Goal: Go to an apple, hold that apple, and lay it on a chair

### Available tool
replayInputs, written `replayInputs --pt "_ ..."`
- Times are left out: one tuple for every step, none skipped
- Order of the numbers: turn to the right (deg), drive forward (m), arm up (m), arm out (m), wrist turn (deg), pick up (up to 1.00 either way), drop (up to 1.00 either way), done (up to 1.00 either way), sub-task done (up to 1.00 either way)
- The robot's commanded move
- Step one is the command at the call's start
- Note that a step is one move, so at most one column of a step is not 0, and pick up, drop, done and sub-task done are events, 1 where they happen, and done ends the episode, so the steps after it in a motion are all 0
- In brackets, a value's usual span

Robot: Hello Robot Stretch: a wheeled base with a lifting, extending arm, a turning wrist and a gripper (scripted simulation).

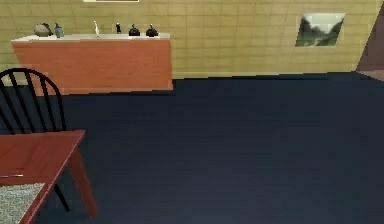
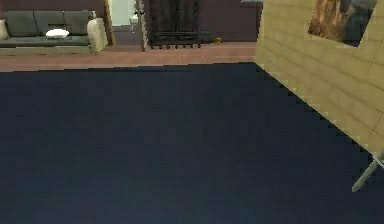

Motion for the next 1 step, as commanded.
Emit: replayInputs --pt "0.0 0.3 0.0 0.0 0.0 0.0 0.0 0.0 0.0"
